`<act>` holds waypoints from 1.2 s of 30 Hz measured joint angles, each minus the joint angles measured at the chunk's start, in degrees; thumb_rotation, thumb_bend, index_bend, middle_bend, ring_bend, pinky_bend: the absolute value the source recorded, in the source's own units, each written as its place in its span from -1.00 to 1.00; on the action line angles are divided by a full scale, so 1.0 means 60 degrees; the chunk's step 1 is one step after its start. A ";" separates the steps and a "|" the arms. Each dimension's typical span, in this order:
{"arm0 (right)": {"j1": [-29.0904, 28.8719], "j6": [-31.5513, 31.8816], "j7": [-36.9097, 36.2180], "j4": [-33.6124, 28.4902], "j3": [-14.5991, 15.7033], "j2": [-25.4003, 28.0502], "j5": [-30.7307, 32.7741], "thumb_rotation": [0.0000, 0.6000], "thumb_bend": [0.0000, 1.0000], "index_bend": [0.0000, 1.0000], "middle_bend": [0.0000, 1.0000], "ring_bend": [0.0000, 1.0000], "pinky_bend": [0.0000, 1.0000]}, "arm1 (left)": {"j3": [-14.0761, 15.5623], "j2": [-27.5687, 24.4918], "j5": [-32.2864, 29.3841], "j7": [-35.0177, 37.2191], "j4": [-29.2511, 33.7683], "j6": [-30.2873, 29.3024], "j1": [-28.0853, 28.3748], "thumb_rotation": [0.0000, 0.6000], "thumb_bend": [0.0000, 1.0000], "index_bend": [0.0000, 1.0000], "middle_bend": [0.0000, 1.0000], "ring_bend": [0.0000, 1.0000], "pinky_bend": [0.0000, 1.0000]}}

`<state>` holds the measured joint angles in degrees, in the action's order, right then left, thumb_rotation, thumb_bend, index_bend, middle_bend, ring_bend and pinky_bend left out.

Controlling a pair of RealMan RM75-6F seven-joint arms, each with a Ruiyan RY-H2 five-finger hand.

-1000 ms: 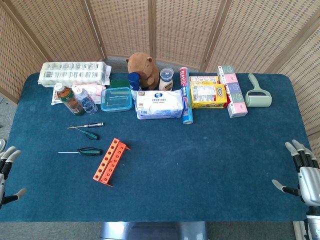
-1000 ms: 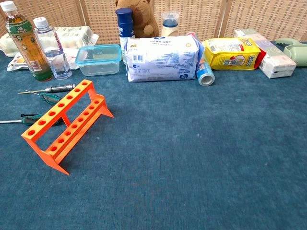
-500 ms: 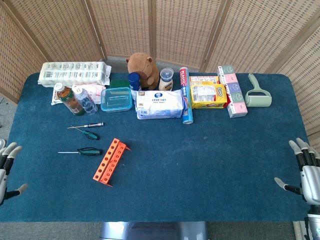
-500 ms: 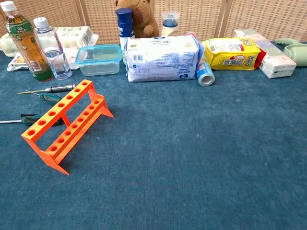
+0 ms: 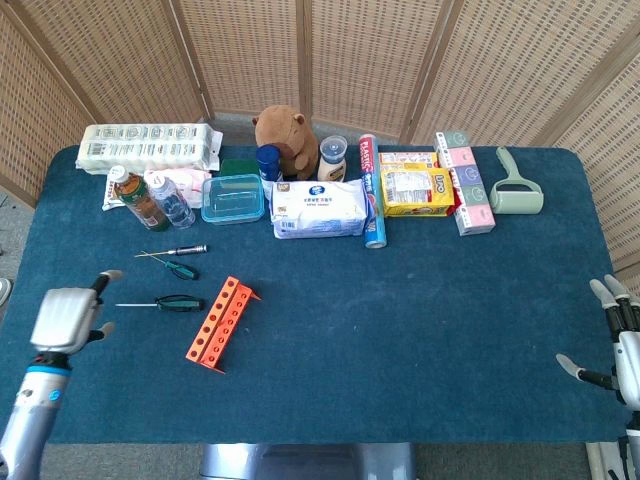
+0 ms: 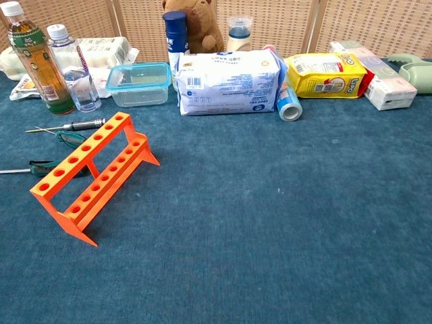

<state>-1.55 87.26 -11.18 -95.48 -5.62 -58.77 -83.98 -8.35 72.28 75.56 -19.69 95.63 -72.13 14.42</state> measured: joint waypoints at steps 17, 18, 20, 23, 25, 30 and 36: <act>-0.0002 -0.0094 -0.0403 0.0011 -0.0028 0.0171 0.0051 1.00 -0.84 -0.93 -0.99 -1.00 -1.00 | -0.0171 0.1775 -0.1714 -0.1011 -0.0877 0.1493 0.1263 1.00 -0.56 -0.32 0.89 0.81 0.84; -0.0003 -0.0103 -0.0425 0.0013 -0.0030 0.0180 0.0057 1.00 -0.84 -0.93 -0.99 -1.00 -1.00 | -0.0174 0.1815 -0.1780 -0.1077 -0.0886 0.1505 0.1297 1.00 -0.54 -0.32 0.89 0.81 0.84; -0.0009 -0.0125 -0.0447 0.0016 -0.0032 0.0191 0.0064 1.00 -0.84 -0.93 -0.99 -1.00 -1.00 | -0.0180 0.1904 -0.1937 -0.1231 -0.0913 0.1534 0.1380 1.00 -0.52 -0.32 0.89 0.81 0.84; -0.0018 -0.0150 -0.0466 0.0009 -0.0025 0.0204 0.0055 1.00 -0.84 -0.93 -0.99 -1.00 -1.00 | -0.0192 0.2021 -0.2161 -0.1387 -0.0966 0.1609 0.1502 1.00 -0.48 -0.32 0.89 0.81 0.84; -0.0018 -0.0151 -0.0450 0.0002 -0.0022 0.0205 0.0051 1.00 -0.84 -0.93 -0.99 -1.00 -1.00 | -0.0214 0.2092 -0.2302 -0.1419 -0.0993 0.1680 0.1581 1.00 -0.48 -0.32 0.89 0.81 0.84; -0.0019 -0.0164 -0.0436 -0.0011 -0.0026 0.0205 0.0074 1.00 -0.84 -0.93 -0.99 -1.00 -1.00 | -0.0249 0.2314 -0.2664 -0.1678 -0.1074 0.1783 0.1793 1.00 -0.47 -0.31 0.89 0.81 0.84; -0.0025 -0.0184 -0.0473 -0.0016 -0.0016 0.0220 0.0056 1.00 -0.84 -0.93 -0.99 -1.00 -1.00 | -0.0280 0.2608 -0.3214 -0.2072 -0.1193 0.1819 0.2017 1.00 -0.47 -0.31 0.89 0.81 0.84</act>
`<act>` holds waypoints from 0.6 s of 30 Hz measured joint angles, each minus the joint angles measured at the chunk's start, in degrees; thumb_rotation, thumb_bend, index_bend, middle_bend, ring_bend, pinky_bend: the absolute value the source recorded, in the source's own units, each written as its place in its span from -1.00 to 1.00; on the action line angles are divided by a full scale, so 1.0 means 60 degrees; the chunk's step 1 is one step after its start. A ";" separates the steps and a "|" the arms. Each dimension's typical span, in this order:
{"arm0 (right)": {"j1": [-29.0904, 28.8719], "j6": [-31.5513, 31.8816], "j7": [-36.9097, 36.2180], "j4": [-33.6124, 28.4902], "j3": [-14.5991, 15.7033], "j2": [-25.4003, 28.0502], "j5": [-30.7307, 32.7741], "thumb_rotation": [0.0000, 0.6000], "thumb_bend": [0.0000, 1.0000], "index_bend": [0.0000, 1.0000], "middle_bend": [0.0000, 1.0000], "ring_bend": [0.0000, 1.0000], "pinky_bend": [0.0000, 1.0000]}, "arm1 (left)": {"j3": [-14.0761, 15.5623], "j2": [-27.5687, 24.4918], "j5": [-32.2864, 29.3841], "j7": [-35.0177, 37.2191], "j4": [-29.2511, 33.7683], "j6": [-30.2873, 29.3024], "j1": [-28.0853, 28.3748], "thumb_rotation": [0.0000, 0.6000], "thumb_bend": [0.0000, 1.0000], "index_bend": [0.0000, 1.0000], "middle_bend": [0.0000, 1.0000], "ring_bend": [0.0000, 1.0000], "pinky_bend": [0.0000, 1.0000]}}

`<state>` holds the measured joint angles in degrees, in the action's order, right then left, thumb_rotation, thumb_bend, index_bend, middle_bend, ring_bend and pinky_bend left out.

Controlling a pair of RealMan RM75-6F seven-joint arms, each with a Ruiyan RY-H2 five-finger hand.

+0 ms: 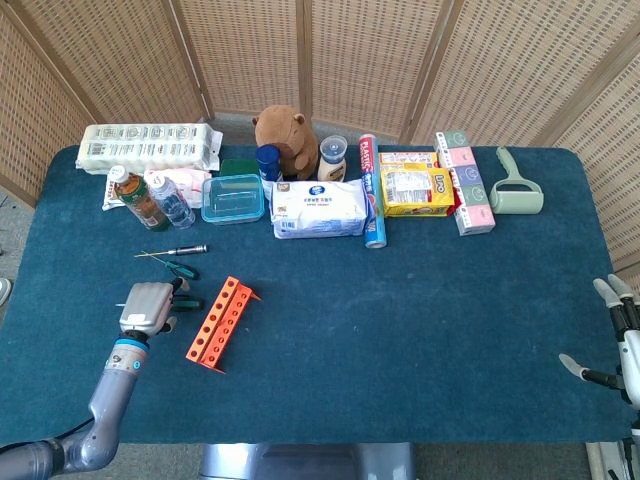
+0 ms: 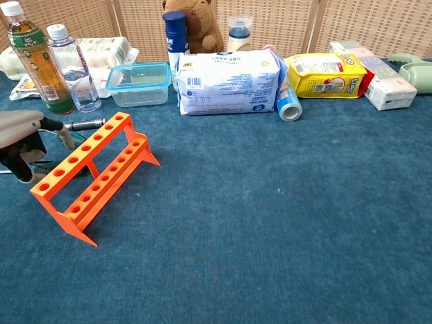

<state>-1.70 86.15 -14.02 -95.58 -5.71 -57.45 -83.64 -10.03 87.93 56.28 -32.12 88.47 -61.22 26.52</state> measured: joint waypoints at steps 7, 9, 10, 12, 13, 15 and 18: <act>-0.0009 -0.0016 -0.0074 0.0013 -0.0021 0.0022 0.0024 1.00 -0.84 -0.93 -0.99 -1.00 -1.00 | 0.0049 0.0224 -0.0309 -0.0268 -0.0053 -0.0068 0.0177 1.00 -0.46 -0.31 0.89 0.81 0.84; -0.0004 -0.0009 -0.0093 0.0013 -0.0018 0.0026 0.0017 1.00 -0.84 -0.93 -0.99 -1.00 -1.00 | 0.0063 0.0277 -0.0393 -0.0341 -0.0047 -0.0103 0.0215 1.00 -0.46 -0.31 0.89 0.81 0.84; -0.0003 -0.0009 -0.0101 0.0013 -0.0017 0.0029 0.0016 1.00 -0.84 -0.93 -0.99 -1.00 -1.00 | 0.0073 0.0298 -0.0422 -0.0386 -0.0049 -0.0123 0.0230 1.00 -0.46 -0.31 0.89 0.81 0.84; -0.0001 -0.0007 -0.0115 0.0012 -0.0018 0.0036 0.0017 1.00 -0.84 -0.93 -0.99 -1.00 -1.00 | 0.0094 0.0348 -0.0523 -0.0497 -0.0057 -0.0162 0.0265 1.00 -0.44 -0.30 0.89 0.81 0.84; 0.0000 -0.0008 -0.0120 0.0012 -0.0019 0.0037 0.0020 1.00 -0.84 -0.93 -0.99 -1.00 -1.00 | 0.0098 0.0372 -0.0577 -0.0527 -0.0065 -0.0176 0.0280 1.00 -0.44 -0.30 0.89 0.81 0.84; -0.0001 -0.0010 -0.0133 0.0012 -0.0018 0.0039 0.0015 1.00 -0.84 -0.93 -0.99 -1.00 -1.00 | 0.0102 0.0429 -0.0700 -0.0574 -0.0096 -0.0197 0.0319 1.00 -0.42 -0.30 0.89 0.81 0.84; 0.0001 0.0000 -0.0134 0.0012 -0.0014 0.0041 -0.0003 1.00 -0.84 -0.93 -0.99 -1.00 -1.00 | 0.0101 0.0496 -0.0804 -0.0580 -0.0138 -0.0220 0.0372 1.00 -0.41 -0.30 0.89 0.81 0.84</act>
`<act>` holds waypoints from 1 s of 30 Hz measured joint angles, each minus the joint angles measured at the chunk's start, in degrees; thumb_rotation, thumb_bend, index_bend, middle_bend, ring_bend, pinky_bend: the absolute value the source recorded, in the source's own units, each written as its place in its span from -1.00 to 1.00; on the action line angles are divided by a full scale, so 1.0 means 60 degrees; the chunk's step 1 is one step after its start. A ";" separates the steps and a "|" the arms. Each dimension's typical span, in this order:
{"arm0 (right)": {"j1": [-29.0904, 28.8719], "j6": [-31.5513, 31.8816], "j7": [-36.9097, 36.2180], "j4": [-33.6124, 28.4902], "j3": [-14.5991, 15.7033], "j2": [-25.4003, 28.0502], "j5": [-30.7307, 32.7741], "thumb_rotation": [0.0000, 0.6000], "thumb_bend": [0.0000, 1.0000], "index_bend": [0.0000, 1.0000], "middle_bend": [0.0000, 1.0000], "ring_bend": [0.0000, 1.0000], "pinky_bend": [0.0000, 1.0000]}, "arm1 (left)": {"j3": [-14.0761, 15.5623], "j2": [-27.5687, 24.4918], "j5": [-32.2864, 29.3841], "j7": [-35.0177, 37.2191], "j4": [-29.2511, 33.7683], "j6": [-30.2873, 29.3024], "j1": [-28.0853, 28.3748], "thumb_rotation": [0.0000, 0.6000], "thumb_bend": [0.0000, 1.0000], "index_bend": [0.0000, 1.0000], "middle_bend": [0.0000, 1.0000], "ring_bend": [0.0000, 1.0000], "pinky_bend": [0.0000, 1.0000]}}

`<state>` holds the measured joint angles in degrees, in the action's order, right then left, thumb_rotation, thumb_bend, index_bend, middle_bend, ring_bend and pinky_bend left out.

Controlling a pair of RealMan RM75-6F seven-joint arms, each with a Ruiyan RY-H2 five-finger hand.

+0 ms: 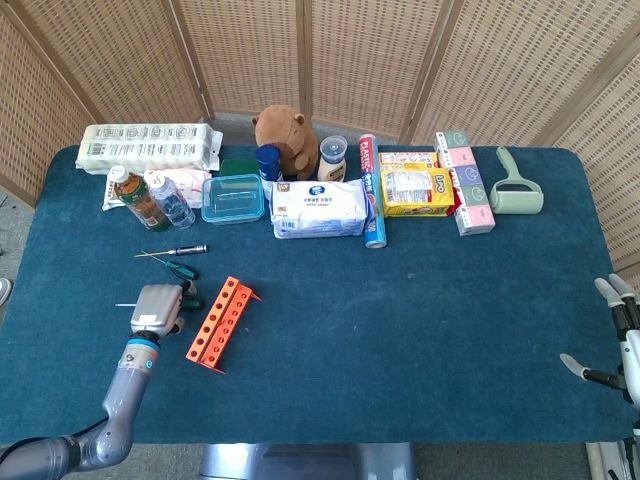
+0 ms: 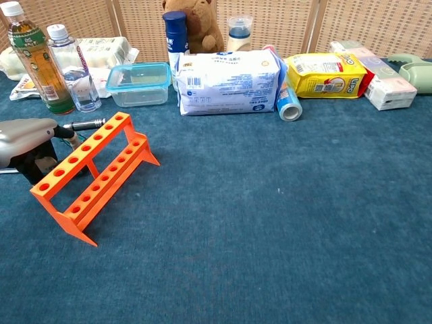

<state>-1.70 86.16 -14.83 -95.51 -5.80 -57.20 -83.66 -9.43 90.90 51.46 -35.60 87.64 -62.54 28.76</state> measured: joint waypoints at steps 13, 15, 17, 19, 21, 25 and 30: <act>0.0009 0.0047 -0.0009 0.0009 -0.0011 -0.0013 -0.0021 1.00 -0.84 -0.93 -0.99 -1.00 -1.00 | 0.0107 0.0308 -0.0335 -0.0303 -0.0148 -0.0318 0.0180 1.00 -0.27 -0.08 0.89 0.81 0.84; 0.0011 0.0054 -0.0011 0.0011 -0.0012 -0.0012 -0.0023 1.00 -0.84 -0.93 -0.99 -1.00 -1.00 | 0.0126 0.0340 -0.0344 -0.0339 -0.0163 -0.0384 0.0196 1.00 -0.21 0.00 0.89 0.81 0.84; 0.0013 0.0058 -0.0023 0.0006 -0.0012 -0.0008 -0.0028 1.00 -0.84 -0.93 -0.99 -1.00 -1.00 | 0.0141 0.0381 -0.0338 -0.0354 -0.0175 -0.0459 0.0205 1.00 -0.16 0.05 0.90 0.82 0.84; 0.0017 0.0070 -0.0029 0.0006 -0.0012 -0.0005 -0.0032 1.00 -0.84 -0.93 -0.99 -1.00 -1.00 | 0.0150 0.0398 -0.0315 -0.0329 -0.0173 -0.0495 0.0205 1.00 -0.12 0.07 0.90 0.82 0.84; 0.0022 0.0080 -0.0033 0.0010 -0.0012 -0.0005 -0.0037 1.00 -0.84 -0.93 -0.99 -1.00 -1.00 | 0.0163 0.0401 -0.0279 -0.0282 -0.0141 -0.0550 0.0196 1.00 -0.11 0.07 0.90 0.82 0.84; 0.0022 0.0080 -0.0037 0.0011 -0.0008 -0.0007 -0.0045 1.00 -0.84 -0.93 -0.99 -1.00 -1.00 | 0.0163 0.0332 -0.0226 -0.0238 0.0015 -0.0656 0.0174 1.00 -0.11 0.07 0.90 0.82 0.84; 0.0019 0.0072 -0.0016 -0.0003 0.0000 -0.0009 -0.0055 1.00 -0.84 -0.93 -0.99 -1.00 -1.00 | 0.0132 -0.0067 -0.0005 -0.0087 0.0651 -0.0916 0.0084 1.00 -0.11 0.07 0.90 0.82 0.84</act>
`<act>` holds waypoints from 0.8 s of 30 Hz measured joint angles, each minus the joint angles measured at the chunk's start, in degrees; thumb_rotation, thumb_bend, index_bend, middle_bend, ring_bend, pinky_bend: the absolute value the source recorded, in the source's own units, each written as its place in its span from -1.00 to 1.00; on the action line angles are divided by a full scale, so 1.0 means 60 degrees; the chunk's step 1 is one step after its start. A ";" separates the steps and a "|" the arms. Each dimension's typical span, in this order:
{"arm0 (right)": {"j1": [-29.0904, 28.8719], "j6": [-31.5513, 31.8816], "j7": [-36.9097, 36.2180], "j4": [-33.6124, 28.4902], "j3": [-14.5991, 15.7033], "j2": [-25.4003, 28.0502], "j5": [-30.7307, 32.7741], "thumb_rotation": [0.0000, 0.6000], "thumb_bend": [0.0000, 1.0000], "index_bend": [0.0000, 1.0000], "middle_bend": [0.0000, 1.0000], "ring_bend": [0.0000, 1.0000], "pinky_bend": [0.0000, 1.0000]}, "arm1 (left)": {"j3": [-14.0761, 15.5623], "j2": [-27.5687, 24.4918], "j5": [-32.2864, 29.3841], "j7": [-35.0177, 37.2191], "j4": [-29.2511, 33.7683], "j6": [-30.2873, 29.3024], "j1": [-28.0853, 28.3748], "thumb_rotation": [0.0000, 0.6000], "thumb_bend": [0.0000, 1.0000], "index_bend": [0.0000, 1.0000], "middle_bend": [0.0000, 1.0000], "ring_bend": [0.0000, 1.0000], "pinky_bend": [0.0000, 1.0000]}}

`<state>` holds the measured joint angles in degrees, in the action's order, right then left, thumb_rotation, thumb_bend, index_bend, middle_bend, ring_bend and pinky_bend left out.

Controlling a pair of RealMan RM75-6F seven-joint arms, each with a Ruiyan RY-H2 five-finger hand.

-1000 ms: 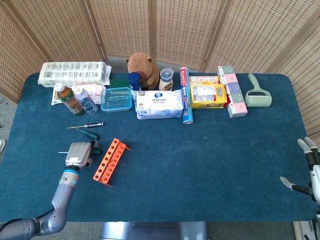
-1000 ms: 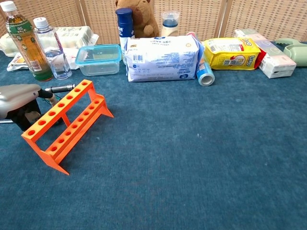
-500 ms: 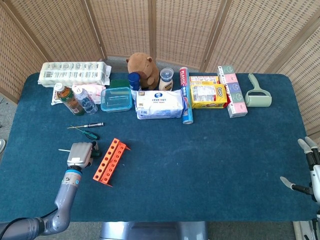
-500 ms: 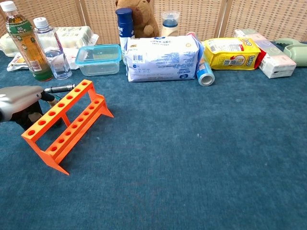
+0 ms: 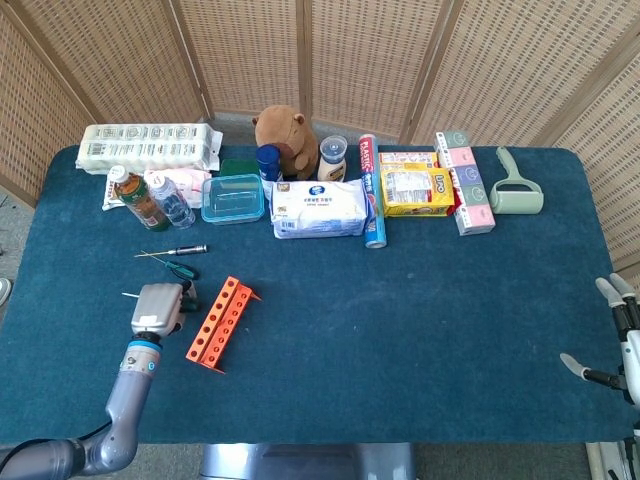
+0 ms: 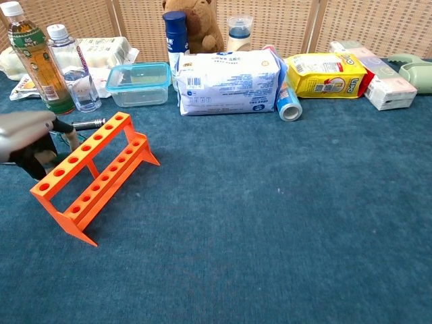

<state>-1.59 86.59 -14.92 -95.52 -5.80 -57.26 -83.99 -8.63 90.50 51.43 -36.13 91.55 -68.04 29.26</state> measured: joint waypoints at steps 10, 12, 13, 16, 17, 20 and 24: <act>-0.0008 -0.0010 0.0129 -0.0030 0.0027 -0.0038 -0.0031 1.00 -0.84 -0.93 -0.99 -1.00 -1.00 | -0.0018 -0.2165 0.1179 0.0984 0.2359 -0.0788 -0.0570 1.00 -0.11 0.07 0.90 0.82 0.84; -0.0013 -0.0020 0.0192 -0.0040 0.0038 -0.0057 -0.0039 1.00 -0.84 -0.93 -0.99 -1.00 -1.00 | -0.0017 -0.2680 0.1478 0.1349 0.2771 -0.0911 -0.0721 1.00 -0.11 0.07 0.90 0.82 0.84; -0.0016 -0.0024 0.0220 -0.0043 0.0040 -0.0066 -0.0038 1.00 -0.84 -0.93 -0.99 -1.00 -1.00 | -0.0014 -0.2879 0.1613 0.1532 0.2917 -0.0950 -0.0785 1.00 -0.11 0.07 0.90 0.82 0.84; -0.0029 -0.0052 0.0337 -0.0048 0.0050 -0.0108 -0.0025 1.00 -0.84 -0.93 -0.98 -1.00 -1.00 | 0.0015 -0.3507 0.2195 0.2144 0.3348 -0.1143 -0.1034 1.00 -0.09 0.07 0.90 0.82 0.84; -0.0033 -0.0062 0.0377 -0.0051 0.0052 -0.0123 -0.0018 1.00 -0.84 -0.93 -0.99 -1.00 -1.00 | 0.0053 -0.3756 0.2481 0.2370 0.3506 -0.1229 -0.1146 1.00 -0.09 0.07 0.90 0.82 0.84; -0.0044 -0.0081 0.0479 -0.0064 0.0062 -0.0163 -0.0010 1.00 -0.84 -0.93 -0.99 -1.00 -1.00 | 0.0180 -0.4300 0.3186 0.2974 0.3853 -0.1439 -0.1424 1.00 -0.09 0.07 0.90 0.82 0.84; -0.0049 -0.0089 0.0578 -0.0079 0.0071 -0.0198 -0.0003 1.00 -0.84 -0.93 -0.99 -1.00 -1.00 | 0.0377 -0.4839 0.3996 0.3635 0.4212 -0.1702 -0.1752 1.00 -0.09 0.07 0.90 0.82 0.84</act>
<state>-1.88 86.06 -11.45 -96.00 -5.37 -58.45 -84.01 -6.37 61.47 75.41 -14.32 116.82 -78.25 18.75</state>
